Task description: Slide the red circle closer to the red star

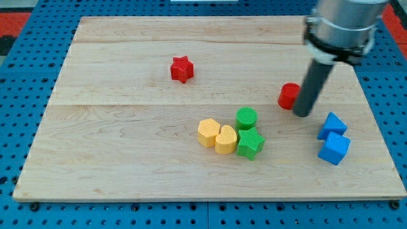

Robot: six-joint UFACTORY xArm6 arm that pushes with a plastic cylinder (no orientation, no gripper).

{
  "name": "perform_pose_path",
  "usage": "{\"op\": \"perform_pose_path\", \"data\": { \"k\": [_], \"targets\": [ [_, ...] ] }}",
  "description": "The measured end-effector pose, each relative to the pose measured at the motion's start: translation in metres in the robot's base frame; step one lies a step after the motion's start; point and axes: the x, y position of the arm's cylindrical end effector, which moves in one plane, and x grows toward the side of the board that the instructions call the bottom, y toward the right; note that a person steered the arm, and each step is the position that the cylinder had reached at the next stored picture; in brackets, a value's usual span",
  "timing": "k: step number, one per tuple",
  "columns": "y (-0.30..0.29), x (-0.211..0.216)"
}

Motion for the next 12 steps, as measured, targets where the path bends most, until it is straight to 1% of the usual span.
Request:
{"op": "perform_pose_path", "data": {
  "k": [1,2,3,4,5,6,7,8,9,10,11,12],
  "targets": [
    [-0.055,-0.018],
    [-0.048,-0.032],
    [-0.026,-0.008],
    [-0.029,0.013],
    [0.016,-0.002],
    [0.005,-0.013],
    [-0.072,-0.074],
    [-0.027,-0.042],
    [-0.019,0.005],
    [0.034,-0.031],
    [0.013,-0.044],
    [-0.095,-0.058]
  ]
}}
